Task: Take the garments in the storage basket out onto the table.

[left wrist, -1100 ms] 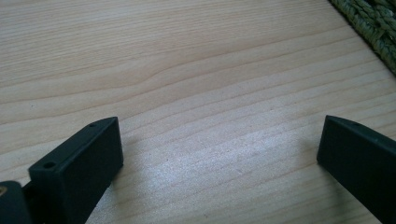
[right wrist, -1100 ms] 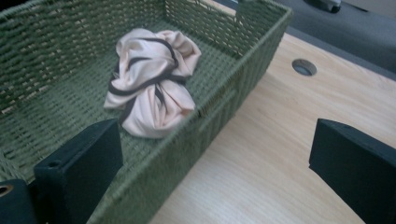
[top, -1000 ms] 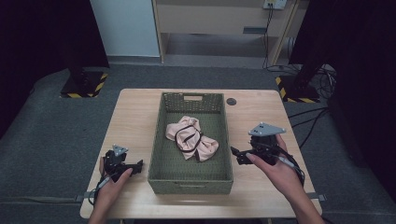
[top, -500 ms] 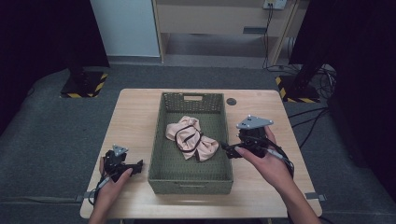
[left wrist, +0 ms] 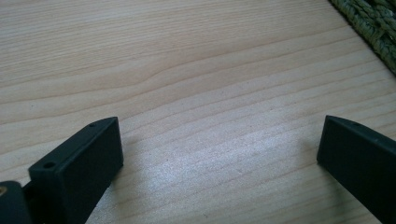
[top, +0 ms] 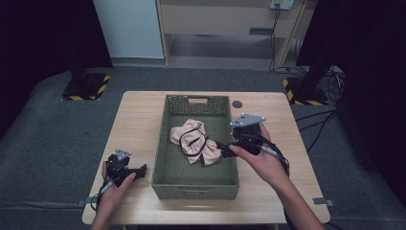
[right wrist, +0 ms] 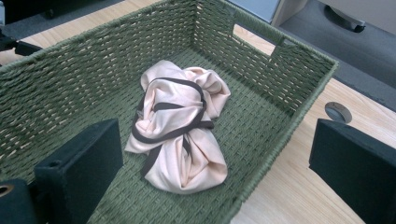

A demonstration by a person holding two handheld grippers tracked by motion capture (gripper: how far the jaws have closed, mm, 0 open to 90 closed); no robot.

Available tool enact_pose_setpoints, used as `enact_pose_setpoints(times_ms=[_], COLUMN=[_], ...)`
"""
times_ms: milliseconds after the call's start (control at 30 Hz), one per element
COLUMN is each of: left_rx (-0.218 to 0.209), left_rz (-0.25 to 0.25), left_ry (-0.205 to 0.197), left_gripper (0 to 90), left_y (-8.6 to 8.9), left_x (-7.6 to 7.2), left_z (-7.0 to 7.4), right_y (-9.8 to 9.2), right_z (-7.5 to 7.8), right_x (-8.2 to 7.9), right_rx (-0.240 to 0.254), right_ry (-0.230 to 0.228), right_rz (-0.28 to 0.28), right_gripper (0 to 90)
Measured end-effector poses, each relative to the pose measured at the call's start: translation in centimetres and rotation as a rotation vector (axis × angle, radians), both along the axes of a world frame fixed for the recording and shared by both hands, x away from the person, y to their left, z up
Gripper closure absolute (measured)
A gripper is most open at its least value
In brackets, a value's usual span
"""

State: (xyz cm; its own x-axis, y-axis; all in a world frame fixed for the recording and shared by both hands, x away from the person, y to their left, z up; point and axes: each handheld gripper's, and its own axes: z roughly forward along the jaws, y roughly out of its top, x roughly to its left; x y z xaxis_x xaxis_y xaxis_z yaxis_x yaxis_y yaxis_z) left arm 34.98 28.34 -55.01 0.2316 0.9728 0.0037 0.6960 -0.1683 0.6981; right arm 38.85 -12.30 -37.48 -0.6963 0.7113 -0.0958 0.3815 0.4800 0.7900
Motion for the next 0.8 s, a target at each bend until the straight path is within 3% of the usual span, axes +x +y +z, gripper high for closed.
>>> enact_pose_setpoints(times_ms=[800], left_rx=[0.0], left_rz=[0.0], left_ry=[0.0], left_gripper=[0.0], left_y=[0.0], left_x=[0.0], left_z=[0.0], right_y=[2.4], right_z=[-0.9], right_x=[2.0], right_rx=[-0.01], right_ry=[0.019], right_rz=[0.014], right_gripper=[3.0])
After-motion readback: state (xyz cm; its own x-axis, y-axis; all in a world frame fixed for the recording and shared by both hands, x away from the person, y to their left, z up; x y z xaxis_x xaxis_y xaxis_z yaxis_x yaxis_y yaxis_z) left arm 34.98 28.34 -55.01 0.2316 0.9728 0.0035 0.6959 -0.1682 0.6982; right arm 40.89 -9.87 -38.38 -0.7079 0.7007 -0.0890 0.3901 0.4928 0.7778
